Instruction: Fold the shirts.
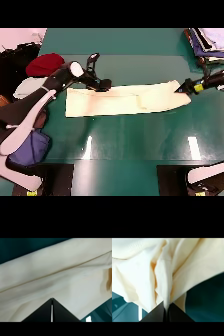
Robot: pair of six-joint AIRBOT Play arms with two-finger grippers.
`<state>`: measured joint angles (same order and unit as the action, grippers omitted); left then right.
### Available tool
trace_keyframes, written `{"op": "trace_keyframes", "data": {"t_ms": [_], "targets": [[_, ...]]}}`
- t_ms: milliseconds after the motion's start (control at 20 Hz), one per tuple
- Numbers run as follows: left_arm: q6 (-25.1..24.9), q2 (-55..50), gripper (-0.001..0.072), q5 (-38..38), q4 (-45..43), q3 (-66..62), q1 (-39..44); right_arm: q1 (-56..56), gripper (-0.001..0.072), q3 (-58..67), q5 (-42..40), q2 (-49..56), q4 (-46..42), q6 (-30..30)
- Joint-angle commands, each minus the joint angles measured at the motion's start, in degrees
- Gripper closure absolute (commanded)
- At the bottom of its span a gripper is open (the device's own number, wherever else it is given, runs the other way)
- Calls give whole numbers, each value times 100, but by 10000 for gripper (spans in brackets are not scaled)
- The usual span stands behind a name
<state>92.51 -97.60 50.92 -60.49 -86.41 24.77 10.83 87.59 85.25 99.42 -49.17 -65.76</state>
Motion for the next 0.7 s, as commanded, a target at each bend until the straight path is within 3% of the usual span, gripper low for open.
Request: {"op": "trace_keyframes", "data": {"t_ms": [0,150,650], "targets": [[7,-761,683,-74,208,-704,258,-396,699,566,81,-634,284,-496],[4,-1209,683,-76,227,-1086,503,-962,699,1257,81,-855,918,-691],[4,-1499,683,-205,284,-1180,699,-2776,699,2468,-133,-850,914,-927]]}}
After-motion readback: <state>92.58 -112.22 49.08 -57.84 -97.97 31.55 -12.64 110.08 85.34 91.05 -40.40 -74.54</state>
